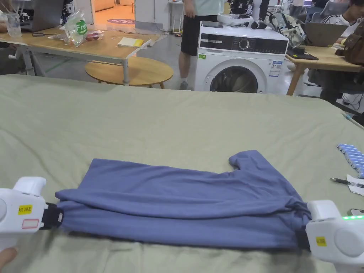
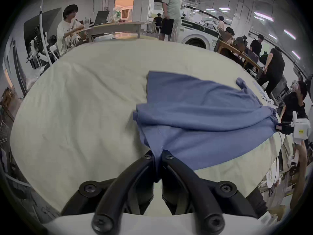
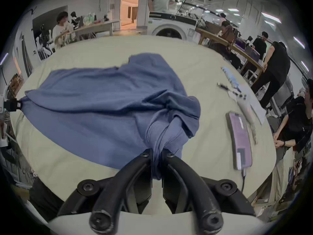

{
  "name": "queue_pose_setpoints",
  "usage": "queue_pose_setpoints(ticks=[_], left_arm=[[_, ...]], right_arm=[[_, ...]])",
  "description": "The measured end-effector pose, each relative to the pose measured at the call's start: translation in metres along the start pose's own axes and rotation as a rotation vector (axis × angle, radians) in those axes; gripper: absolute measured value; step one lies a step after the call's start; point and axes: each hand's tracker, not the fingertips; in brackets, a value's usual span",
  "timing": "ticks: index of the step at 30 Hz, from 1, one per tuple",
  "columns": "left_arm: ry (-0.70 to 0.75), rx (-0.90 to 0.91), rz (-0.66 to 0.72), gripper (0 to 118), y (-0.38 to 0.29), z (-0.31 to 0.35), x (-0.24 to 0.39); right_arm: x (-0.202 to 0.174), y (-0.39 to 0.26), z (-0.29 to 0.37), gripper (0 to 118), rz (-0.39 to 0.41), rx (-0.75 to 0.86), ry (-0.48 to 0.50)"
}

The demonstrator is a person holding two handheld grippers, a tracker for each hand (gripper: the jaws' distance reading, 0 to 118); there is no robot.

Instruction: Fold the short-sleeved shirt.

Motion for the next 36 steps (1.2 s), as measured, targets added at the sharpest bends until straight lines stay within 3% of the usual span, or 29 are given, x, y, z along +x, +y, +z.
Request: queue_pose_setpoints(ticks=[6, 8, 9, 10, 11, 13, 16, 21, 23, 25, 26, 27, 29, 32, 36], left_arm=[[0.022, -0.041, 0.010, 1, -0.019, -0.035, -0.001], [0.008, -0.015, 0.056, 1, -0.019, -0.033, -0.004], [-0.001, -0.005, 0.073, 9, -0.018, -0.030, -0.005], [-0.002, -0.011, 0.073, 9, -0.016, -0.028, -0.006], [0.000, -0.010, 0.072, 12, -0.014, -0.025, -0.006], [0.009, 0.040, 0.058, 37, -0.009, -0.014, -0.002], [-0.024, 0.192, 0.093, 40, 0.004, 0.004, 0.005], [-0.011, 0.453, 0.014, 40, 0.030, 0.025, 0.034], [-0.005, 0.573, -0.019, 38, 0.036, 0.033, 0.047], [-0.024, 0.649, -0.023, 11, 0.042, 0.039, 0.058], [-0.004, 0.670, -0.029, 0, 0.047, 0.040, 0.064], [0.037, 0.684, -0.033, 0, 0.050, 0.040, 0.070], [0.031, 0.675, -0.042, 0, 0.060, 0.036, 0.074], [0.035, 0.633, -0.043, 0, 0.076, 0.025, 0.073], [-0.019, 0.406, 0.034, 0, 0.116, -0.011, 0.045]], right_arm=[[-0.013, -0.012, -0.027, 8, 0.000, -0.016, -0.041], [-0.014, -0.010, -0.025, 17, 0.004, -0.008, -0.058], [-0.015, -0.009, -0.023, 27, 0.005, -0.007, -0.070], [-0.016, -0.008, -0.018, 27, 0.013, -0.005, -0.092], [-0.016, -0.005, -0.010, 30, 0.004, 0.031, -0.121], [-0.017, 0.002, 0.008, 51, -0.022, 0.136, -0.125], [-0.021, 0.022, 0.030, 52, -0.089, 0.337, -0.045], [-0.045, 0.052, 0.039, 52, -0.176, 0.565, -0.040], [-0.057, 0.062, 0.041, 51, -0.184, 0.631, -0.042], [-0.070, 0.072, 0.042, 41, -0.187, 0.682, -0.058], [-0.076, 0.076, 0.043, 27, -0.186, 0.703, -0.057], [-0.081, 0.079, 0.044, 9, -0.186, 0.722, -0.045], [-0.090, 0.087, 0.044, 0, -0.166, 0.747, -0.056], [-0.098, 0.098, 0.045, 0, -0.132, 0.767, -0.039], [-0.099, 0.109, 0.037, 0, -0.128, 0.739, -0.015]])
